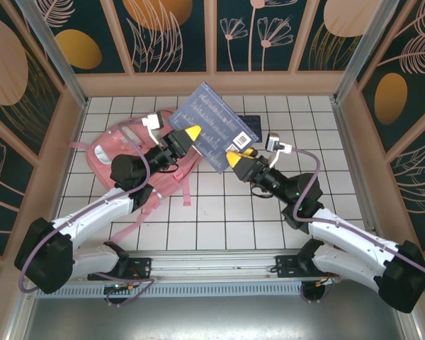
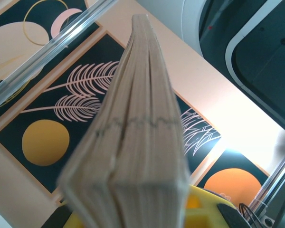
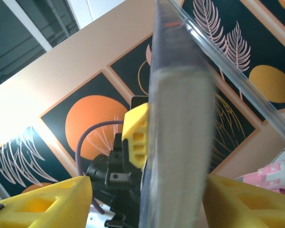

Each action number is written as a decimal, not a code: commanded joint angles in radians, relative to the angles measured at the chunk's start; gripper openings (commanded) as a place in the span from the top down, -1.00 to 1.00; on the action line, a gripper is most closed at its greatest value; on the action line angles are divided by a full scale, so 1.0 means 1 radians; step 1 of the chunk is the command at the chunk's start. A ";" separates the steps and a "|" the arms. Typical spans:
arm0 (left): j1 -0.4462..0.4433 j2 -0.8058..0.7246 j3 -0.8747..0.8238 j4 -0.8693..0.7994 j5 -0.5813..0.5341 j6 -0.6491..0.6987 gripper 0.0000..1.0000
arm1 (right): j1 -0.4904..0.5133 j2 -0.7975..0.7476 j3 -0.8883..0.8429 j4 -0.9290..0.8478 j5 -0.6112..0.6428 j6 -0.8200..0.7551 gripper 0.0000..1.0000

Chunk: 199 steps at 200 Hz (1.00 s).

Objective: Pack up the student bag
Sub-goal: Pass the book.

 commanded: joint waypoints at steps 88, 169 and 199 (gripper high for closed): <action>-0.021 -0.037 0.008 -0.137 -0.046 0.074 0.08 | 0.003 0.042 0.066 0.047 0.132 -0.052 1.00; 0.231 -0.052 0.243 -1.073 -0.324 0.321 -0.57 | -0.151 -0.189 0.088 -0.738 0.384 -0.091 1.00; 0.318 0.141 0.362 -1.160 -0.224 0.234 -0.34 | -0.189 -0.174 0.100 -0.837 0.367 -0.056 1.00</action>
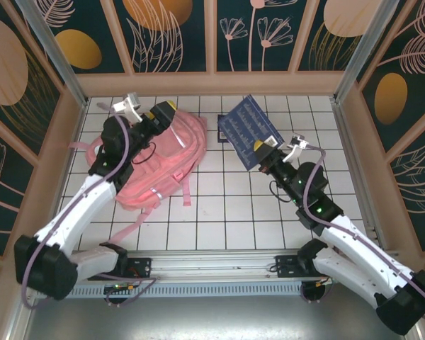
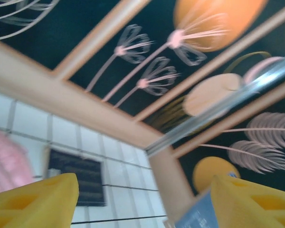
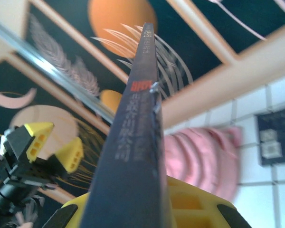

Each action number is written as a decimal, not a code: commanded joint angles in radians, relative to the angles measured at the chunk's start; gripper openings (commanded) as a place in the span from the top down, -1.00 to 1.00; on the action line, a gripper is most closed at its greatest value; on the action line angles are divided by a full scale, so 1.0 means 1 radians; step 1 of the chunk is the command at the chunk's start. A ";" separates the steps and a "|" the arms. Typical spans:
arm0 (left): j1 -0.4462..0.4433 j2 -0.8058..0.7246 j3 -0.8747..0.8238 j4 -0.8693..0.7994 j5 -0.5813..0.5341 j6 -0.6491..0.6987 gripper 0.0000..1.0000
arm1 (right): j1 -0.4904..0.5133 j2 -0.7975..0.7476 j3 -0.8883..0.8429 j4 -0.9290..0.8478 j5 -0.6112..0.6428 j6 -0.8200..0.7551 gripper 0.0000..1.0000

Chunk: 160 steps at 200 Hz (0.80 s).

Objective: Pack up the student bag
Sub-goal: Pass the book, then open the student bag at the middle-left of the table.

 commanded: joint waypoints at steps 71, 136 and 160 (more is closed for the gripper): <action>0.098 0.416 0.298 -0.404 0.055 -0.135 -0.34 | -0.033 -0.031 0.064 -0.244 0.068 0.006 1.00; 0.100 0.524 0.328 -0.426 0.047 -0.158 -0.30 | -0.066 -0.046 0.069 -0.255 0.056 -0.003 1.00; 0.101 0.554 0.339 -0.418 0.060 -0.159 -0.29 | -0.068 -0.043 0.059 -0.248 0.048 0.002 1.00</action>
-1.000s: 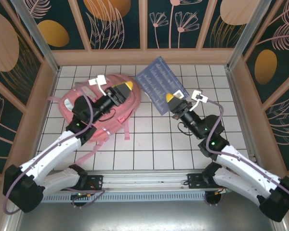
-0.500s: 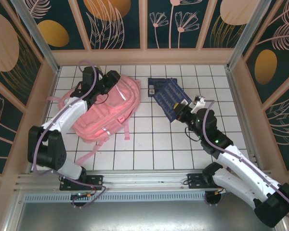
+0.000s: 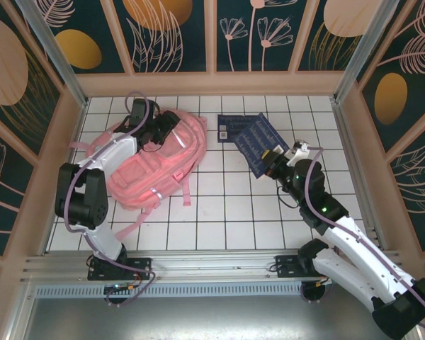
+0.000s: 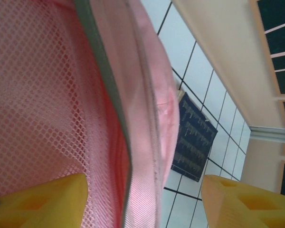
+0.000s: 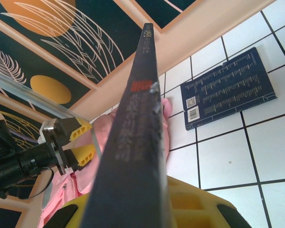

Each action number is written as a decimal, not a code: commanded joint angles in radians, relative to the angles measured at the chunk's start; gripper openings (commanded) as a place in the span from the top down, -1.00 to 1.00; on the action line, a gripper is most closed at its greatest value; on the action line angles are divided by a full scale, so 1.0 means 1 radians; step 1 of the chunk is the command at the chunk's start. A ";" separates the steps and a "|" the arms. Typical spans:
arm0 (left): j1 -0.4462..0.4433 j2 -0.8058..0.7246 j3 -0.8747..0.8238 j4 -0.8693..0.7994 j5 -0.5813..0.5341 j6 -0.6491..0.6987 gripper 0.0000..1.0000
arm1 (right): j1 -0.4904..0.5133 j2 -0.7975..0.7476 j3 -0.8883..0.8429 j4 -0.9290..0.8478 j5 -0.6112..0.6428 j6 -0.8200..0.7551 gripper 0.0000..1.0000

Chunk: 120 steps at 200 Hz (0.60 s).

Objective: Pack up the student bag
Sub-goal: Open the student bag at the middle-left of the table.

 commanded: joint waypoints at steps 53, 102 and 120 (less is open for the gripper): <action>0.008 0.097 0.094 0.038 0.055 0.018 -0.08 | -0.011 -0.003 0.011 0.054 -0.013 0.012 1.00; 0.008 0.089 0.102 0.043 0.061 0.044 0.17 | -0.011 0.024 0.001 0.069 -0.031 0.032 1.00; 0.008 0.113 0.125 0.008 0.053 0.058 0.13 | -0.011 0.033 0.001 0.076 -0.033 0.034 1.00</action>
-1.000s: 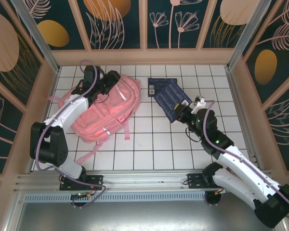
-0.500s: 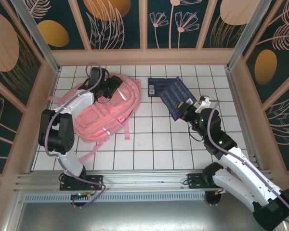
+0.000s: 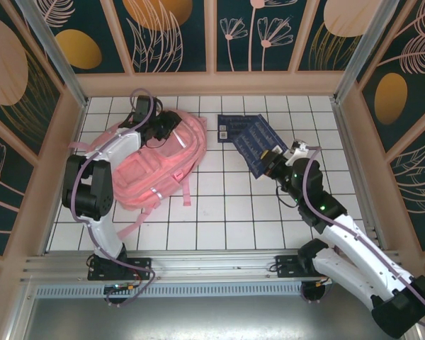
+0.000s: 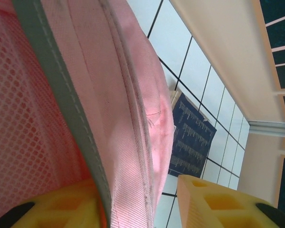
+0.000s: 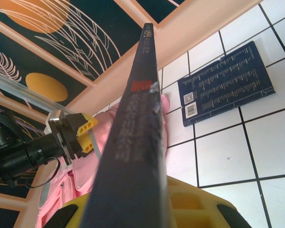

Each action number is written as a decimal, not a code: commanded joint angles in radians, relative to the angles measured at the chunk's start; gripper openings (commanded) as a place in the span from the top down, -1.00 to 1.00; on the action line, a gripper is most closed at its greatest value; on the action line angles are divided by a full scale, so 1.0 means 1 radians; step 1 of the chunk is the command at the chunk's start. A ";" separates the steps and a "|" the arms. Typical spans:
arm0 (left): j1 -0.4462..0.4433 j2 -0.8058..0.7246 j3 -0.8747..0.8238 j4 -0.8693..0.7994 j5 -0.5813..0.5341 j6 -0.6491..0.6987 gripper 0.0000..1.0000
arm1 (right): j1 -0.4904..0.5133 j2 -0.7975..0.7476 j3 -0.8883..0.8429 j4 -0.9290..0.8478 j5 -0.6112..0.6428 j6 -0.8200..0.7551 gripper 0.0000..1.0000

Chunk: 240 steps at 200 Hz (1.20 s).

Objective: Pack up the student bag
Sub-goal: Open the student bag at the middle-left of the table.

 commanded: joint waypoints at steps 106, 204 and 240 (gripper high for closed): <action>0.008 0.118 0.111 -0.102 0.057 0.122 1.00 | -0.010 0.004 0.032 0.055 -0.009 -0.012 1.00; -0.130 -0.124 0.299 -0.270 0.354 0.535 1.00 | -0.010 0.045 0.288 -0.217 0.178 -0.260 1.00; -0.130 -0.380 0.143 -0.162 0.504 0.559 1.00 | -0.058 0.045 0.398 -0.308 0.069 -0.310 1.00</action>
